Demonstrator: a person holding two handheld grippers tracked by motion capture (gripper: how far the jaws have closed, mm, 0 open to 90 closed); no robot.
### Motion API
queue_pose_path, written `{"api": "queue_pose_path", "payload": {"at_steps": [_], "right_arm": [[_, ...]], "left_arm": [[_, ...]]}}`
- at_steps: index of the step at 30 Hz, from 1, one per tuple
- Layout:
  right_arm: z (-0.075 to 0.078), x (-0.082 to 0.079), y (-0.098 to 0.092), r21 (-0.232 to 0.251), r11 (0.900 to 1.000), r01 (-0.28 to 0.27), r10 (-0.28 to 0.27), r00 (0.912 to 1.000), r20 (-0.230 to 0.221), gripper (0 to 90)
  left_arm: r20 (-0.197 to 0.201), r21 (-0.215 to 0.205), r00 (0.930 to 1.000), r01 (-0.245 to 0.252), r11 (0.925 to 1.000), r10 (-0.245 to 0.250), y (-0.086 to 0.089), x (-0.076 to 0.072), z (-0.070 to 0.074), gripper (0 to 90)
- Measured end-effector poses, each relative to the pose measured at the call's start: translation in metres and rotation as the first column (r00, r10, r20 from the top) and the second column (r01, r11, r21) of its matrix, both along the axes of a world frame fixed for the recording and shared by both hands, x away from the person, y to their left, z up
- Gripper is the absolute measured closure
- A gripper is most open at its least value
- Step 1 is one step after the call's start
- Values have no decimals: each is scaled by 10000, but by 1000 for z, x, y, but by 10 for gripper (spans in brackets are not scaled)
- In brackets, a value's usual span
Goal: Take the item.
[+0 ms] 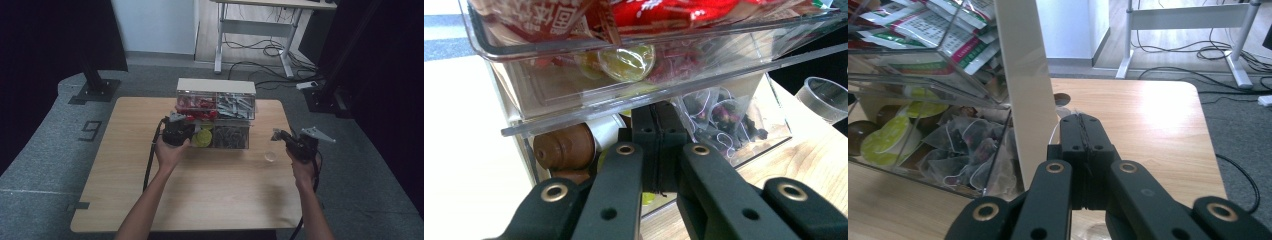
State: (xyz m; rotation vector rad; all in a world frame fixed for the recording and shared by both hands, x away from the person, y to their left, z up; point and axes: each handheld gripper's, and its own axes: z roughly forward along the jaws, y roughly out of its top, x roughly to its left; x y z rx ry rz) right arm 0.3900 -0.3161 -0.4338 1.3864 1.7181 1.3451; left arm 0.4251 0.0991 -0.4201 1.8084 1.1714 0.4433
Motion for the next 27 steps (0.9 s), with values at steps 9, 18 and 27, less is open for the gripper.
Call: {"api": "queue_pose_path", "payload": {"at_steps": [9, 18, 27], "right_arm": [[-9, 4, -4, -90, 9998, 156, -156, 9998, -99, 816], [-10, -2, 0, -412, 9986, 330, -321, 9992, 225, 663], [-21, -21, -1, -186, 9988, 454, -450, 9988, 207, 613]], "left_arm": [[9, -14, 10000, -25, 10000, 25, 1, 0, -1, 895], [9, 29, 10000, -37, 10000, 37, 0, 0, -1, 895], [27, -11, 10000, -54, 10000, 54, 1, 0, -1, 900]]}}
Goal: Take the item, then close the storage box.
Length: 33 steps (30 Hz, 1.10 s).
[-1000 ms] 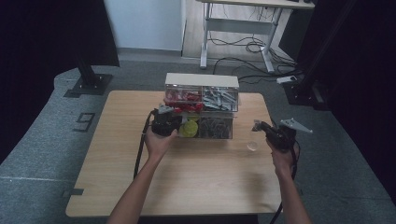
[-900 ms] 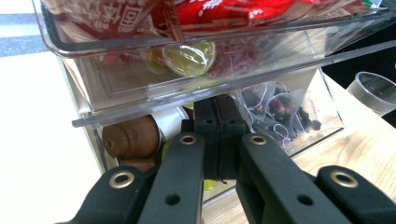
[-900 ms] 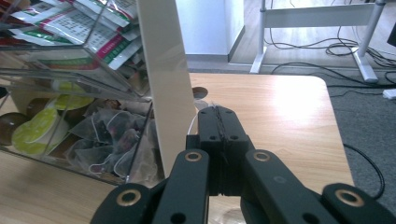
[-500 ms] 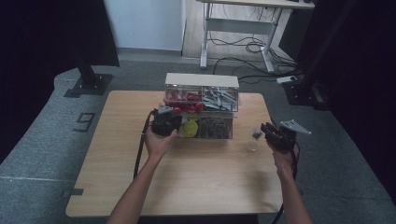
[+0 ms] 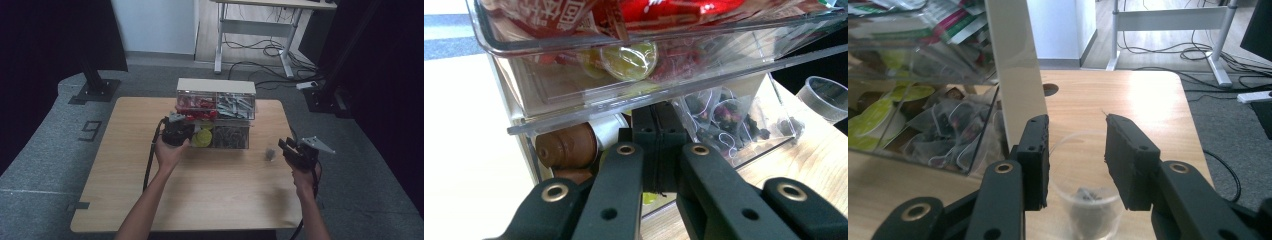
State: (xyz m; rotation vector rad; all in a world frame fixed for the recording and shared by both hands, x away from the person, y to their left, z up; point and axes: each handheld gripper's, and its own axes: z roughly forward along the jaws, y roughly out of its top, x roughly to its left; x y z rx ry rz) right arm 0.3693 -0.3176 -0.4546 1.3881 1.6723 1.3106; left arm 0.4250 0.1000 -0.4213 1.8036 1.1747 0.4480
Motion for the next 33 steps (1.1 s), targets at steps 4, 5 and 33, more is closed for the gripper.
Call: {"api": "queue_pose_path", "payload": {"at_steps": [4, 5, 33], "right_arm": [[-4, -11, 1, 106, 9997, -229, 229, 9997, 63, 607], [-5, -13, 1, 146, 9995, -270, 269, 9996, 33, 605], [-48, -52, 30, 646, 9884, -1371, 1391, 9899, -274, 601]], "left_arm": [[32, 25, 10000, 8, 10000, -8, -1, -1, -1, 900], [16, 40, 10000, 17, 10000, -17, -1, -1, -1, 900], [-222, -86, 9998, 7, 10000, -9, 4, -12, -19, 900]]}}
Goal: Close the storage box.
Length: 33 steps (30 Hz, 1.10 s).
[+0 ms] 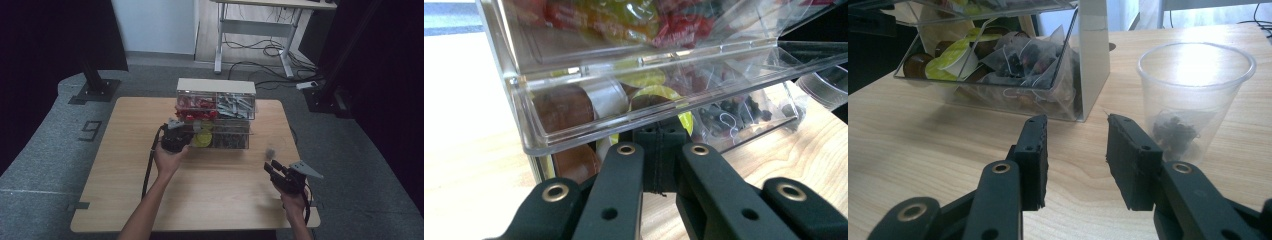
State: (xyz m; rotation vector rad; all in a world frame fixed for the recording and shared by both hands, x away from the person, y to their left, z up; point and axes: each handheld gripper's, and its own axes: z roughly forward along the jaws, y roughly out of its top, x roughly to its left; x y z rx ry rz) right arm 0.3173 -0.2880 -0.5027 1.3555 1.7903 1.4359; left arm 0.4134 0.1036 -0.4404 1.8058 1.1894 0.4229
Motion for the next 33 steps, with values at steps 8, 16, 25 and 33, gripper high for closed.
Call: {"api": "queue_pose_path", "payload": {"at_steps": [8, 16, 25, 33], "right_arm": [[-4, -3, 4, 37, 9999, -141, 141, 9999, -39, 598], [-9, -3, 9, -67, 9995, -306, 305, 9994, -164, 598], [-14, -3, 18, -159, 9986, -500, 494, 9981, -362, 598], [-20, -2, 24, -304, 9975, -642, 626, 9968, -500, 598]], "left_arm": [[-142, -30, 9999, 15, 10000, -16, 1, -4, -10, 900], [-289, -64, 9996, 26, 10000, -28, 0, -6, -17, 900], [-463, -32, 9989, 15, 10000, -17, 2, -7, -26, 900], [-583, 25, 9983, 48, 10000, -47, 3, -8, -33, 900]]}}
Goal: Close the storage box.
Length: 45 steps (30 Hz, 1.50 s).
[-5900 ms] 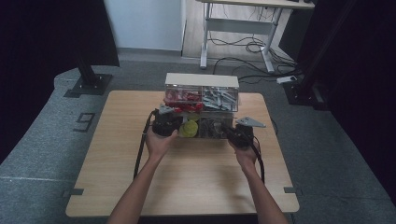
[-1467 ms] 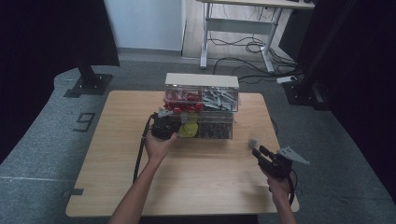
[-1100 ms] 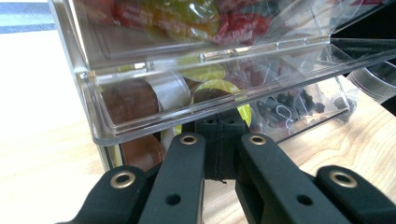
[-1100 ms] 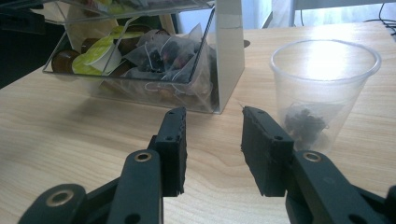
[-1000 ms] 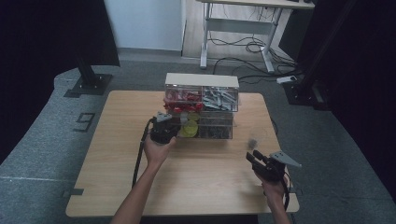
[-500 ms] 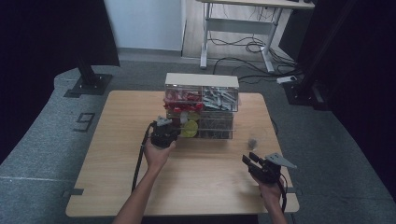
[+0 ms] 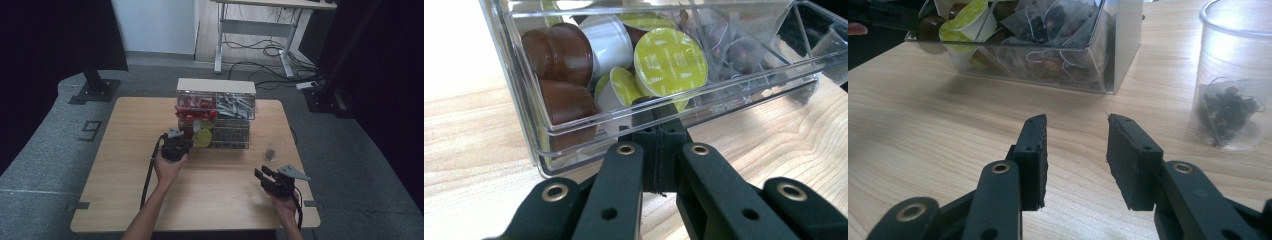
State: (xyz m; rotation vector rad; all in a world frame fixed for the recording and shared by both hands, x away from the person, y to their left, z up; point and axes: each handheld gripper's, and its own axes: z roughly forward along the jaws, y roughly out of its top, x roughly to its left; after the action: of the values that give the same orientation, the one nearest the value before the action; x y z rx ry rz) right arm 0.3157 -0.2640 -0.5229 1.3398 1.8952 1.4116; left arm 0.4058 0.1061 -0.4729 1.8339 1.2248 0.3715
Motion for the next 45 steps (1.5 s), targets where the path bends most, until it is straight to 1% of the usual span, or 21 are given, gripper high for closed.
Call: {"api": "queue_pose_path", "payload": {"at_steps": [8, 18, 23, 26, 31, 35, 36, 42, 43, 45], "right_arm": [[-2, 1, 2, -33, 9999, -96, 96, 9999, -47, 598], [-2, 0, 1, -57, 9999, -125, 124, 9999, -37, 599], [-2, 0, 1, -2, 9999, -167, 167, 9999, -30, 598], [-3, 0, 1, 47, 9999, -147, 147, 9999, -84, 598], [-5, 1, 2, 30, 9998, -185, 186, 9997, -157, 598], [-5, 1, 2, 19, 9998, -222, 223, 9996, -176, 595], [-5, 1, 2, 13, 9998, -223, 223, 9996, -183, 594], [-6, 1, 2, 15, 9997, -237, 237, 9995, -216, 592], [-6, 1, 2, 21, 9997, -236, 236, 9995, -223, 592], [-7, 1, 3, 4, 9996, -275, 275, 9993, -241, 591]], "left_arm": [[-307, 132, 9995, 57, 9999, -53, 0, 0, -10, 896], [-460, 142, 9989, 138, 9998, -131, -3, 1, -14, 895], [-543, 98, 9983, 215, 9997, -209, -2, 0, -16, 894], [-641, -77, 9976, 272, 9996, -277, -1, -1, -19, 894], [-670, -120, 9971, 340, 9994, -347, -3, -2, -21, 889], [-746, 11, 9963, 439, 9990, -437, -4, -3, -23, 884], [-732, 68, 9964, 428, 9991, -422, -4, -3, -24, 880], [-662, 70, 9971, 390, 9992, -384, -5, -7, -28, 862], [-636, 180, 9969, 470, 9987, -458, -4, -8, -29, 858], [-531, 228, 9975, 473, 9986, -460, -5, -11, -29, 850]]}}
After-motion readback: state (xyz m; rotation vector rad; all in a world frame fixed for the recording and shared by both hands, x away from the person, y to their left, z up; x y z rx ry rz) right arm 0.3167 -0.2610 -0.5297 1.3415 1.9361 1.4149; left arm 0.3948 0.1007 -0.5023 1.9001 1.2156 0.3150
